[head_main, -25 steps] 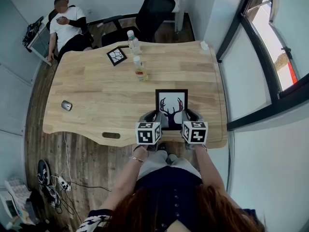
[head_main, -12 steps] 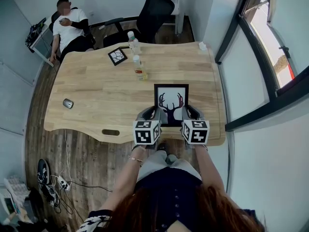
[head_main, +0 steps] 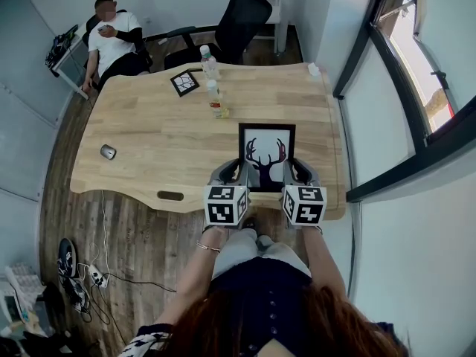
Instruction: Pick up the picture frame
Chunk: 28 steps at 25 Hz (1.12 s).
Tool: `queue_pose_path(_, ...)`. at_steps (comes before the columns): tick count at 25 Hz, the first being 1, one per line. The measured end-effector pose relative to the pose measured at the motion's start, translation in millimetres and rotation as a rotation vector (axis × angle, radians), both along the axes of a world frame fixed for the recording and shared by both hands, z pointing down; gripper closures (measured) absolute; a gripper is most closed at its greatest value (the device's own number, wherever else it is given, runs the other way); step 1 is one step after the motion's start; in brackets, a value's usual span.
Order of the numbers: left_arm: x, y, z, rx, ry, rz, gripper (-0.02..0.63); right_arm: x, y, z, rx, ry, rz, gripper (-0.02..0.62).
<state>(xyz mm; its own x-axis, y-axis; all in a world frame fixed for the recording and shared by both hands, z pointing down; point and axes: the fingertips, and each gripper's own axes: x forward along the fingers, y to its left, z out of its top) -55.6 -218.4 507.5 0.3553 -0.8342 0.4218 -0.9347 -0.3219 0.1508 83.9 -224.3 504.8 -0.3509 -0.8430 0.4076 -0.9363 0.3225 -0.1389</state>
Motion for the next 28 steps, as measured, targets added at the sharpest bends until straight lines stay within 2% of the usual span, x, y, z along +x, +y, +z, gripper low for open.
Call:
queue_pose_path(17, 2.0, 10.1, -31.4, 0.078, -0.014, 0.009, 0.523, 2.6, 13.6, -31.0, 0.076, 0.003, 0.019, 0.523)
queue_pose_path(28, -10.4, 26.0, -51.7, 0.11, -0.016, 0.037, 0.523, -10.0, 32.4, -48.3, 0.099, 0.009, 0.05, 0.523)
